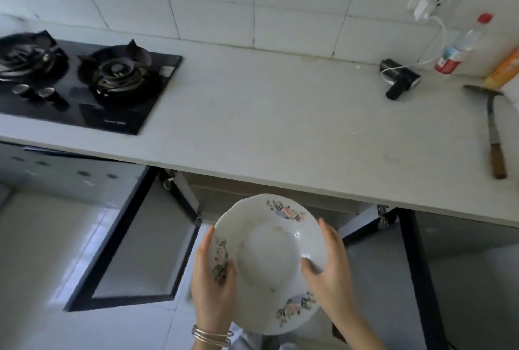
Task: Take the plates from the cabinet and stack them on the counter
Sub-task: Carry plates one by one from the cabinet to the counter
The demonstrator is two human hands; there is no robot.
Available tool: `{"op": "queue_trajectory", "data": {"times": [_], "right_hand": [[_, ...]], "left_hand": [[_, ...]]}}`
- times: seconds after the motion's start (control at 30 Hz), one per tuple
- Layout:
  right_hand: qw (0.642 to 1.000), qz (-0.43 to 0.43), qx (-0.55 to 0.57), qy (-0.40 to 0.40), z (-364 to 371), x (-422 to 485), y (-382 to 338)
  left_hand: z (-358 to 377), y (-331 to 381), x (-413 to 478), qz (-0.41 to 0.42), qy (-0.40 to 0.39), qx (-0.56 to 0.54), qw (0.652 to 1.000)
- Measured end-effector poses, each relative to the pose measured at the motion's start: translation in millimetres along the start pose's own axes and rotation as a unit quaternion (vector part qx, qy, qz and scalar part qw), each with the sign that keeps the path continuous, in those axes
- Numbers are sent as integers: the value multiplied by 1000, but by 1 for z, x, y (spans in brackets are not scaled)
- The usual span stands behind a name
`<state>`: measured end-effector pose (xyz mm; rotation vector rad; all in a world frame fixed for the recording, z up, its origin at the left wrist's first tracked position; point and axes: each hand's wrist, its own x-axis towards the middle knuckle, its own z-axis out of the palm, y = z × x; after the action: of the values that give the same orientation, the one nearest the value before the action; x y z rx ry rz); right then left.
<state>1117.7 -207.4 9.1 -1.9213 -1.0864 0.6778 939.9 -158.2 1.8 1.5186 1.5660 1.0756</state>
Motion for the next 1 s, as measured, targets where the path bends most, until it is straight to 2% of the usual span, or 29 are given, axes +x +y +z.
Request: {"op": "queue_trajectory", "data": {"times": [0.27,0.57,0.77,1.0], "right_hand": [[987,-98,-17,-123,21,-8,-30],[934,-172,-37,-313,78,-36,-64],[896,-218,-63,-382,135,-66,-93],[866,-268,-70,-417,229,-125,-144]], "left_hand": [[-46,-2,-34,-39,155,43,986],[-114,-28,-80,-105,303,31,947],[-163,-63,-105,-155,380,26,912],[-257,-114,-123,-194,439,-5,877]]}}
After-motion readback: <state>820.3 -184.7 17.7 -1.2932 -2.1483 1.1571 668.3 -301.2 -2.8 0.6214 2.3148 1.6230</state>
